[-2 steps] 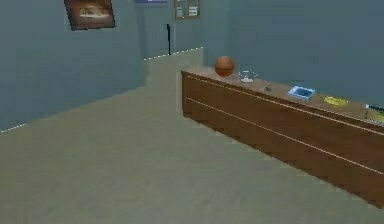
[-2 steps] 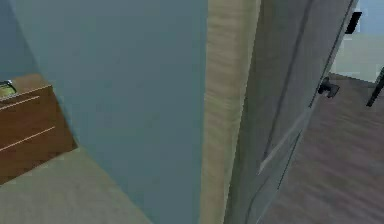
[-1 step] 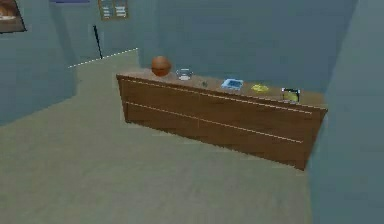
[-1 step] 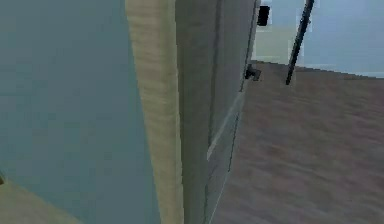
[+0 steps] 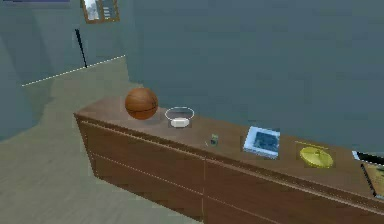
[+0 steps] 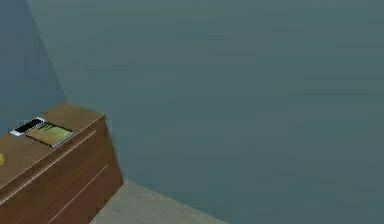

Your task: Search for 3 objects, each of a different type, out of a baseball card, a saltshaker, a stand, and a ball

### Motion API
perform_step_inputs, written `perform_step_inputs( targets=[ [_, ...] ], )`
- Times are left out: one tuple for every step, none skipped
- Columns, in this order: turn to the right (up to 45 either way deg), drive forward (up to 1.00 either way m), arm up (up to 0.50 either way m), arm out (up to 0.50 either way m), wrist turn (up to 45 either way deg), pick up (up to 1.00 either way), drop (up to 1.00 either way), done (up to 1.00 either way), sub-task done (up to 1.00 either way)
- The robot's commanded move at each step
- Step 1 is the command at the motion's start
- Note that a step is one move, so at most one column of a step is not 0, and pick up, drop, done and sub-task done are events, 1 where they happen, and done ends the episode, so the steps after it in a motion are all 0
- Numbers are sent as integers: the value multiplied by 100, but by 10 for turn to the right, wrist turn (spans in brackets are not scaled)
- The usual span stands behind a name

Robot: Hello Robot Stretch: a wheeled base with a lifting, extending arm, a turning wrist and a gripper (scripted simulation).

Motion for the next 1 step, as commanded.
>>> perform_step_inputs(
  targets=[
    [60,0,0,0,0,0,0,0,0]
  ],
)
